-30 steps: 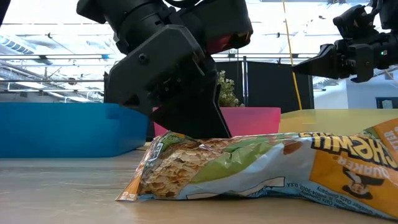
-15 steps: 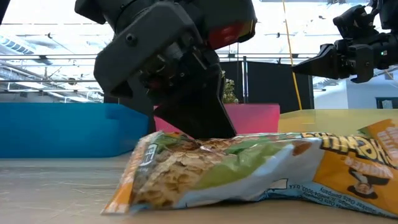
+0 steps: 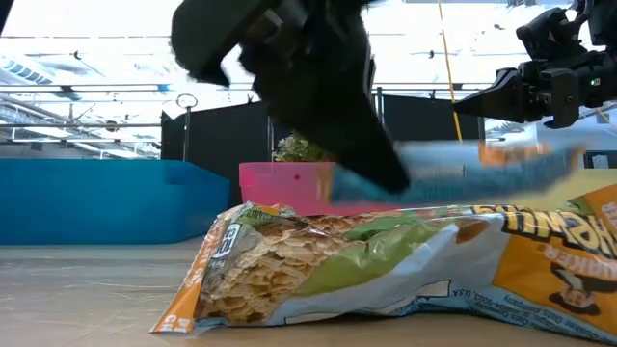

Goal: Pick and place Granola Bars by type
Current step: Put the yellow granola bar into the red bin

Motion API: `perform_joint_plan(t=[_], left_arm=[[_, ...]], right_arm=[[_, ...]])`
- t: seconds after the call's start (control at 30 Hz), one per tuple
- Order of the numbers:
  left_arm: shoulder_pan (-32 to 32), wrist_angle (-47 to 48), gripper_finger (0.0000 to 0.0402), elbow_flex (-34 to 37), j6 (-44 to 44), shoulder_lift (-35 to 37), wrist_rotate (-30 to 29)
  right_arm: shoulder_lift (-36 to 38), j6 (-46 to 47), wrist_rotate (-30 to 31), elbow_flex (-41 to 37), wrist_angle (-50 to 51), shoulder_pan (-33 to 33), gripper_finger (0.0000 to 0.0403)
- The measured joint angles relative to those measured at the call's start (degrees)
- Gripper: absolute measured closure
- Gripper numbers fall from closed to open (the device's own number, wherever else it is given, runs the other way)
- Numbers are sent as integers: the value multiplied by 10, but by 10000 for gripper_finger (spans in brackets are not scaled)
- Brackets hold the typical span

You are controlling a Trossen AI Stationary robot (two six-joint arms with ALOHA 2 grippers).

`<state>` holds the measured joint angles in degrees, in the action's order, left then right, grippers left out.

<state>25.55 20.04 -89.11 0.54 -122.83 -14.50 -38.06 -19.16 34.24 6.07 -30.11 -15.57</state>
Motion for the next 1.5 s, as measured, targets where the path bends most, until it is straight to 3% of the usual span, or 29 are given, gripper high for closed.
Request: perform_joint_plan(t=[0.23, 0.43, 0.57, 0.77, 1.0, 1.1, 1.23, 1.37, 1.5], left_arm=[[-1, 151, 374, -99, -45, 10, -142], [-30, 241, 358, -125, -48, 33, -201], [-73, 276, 371, -86, -23, 56, -198], [-151, 174, 369, 30, 1, 73, -81], [-173, 161, 372, 47, 42, 77, -37], [-175, 155, 348, 46, 61, 78, -40], [-171, 157, 284, 46, 55, 78, -42], [-157, 178, 219, 27, 12, 82, -93], [-119, 186, 178, 20, -40, 146, -132]], right_arm=[[0, 3, 0, 0, 3, 0, 403], [1, 4, 0, 0, 9, 0, 403], [-1, 4, 0, 0, 14, 0, 403], [-5, 4, 0, 0, 17, 0, 403], [-5, -1, 0, 0, 13, 0, 403], [-5, -1, 0, 0, 12, 0, 403], [-5, 0, -1, 0, 12, 0, 403], [-5, 0, -1, 0, 13, 0, 403], [-5, 0, -2, 0, 19, 0, 403]])
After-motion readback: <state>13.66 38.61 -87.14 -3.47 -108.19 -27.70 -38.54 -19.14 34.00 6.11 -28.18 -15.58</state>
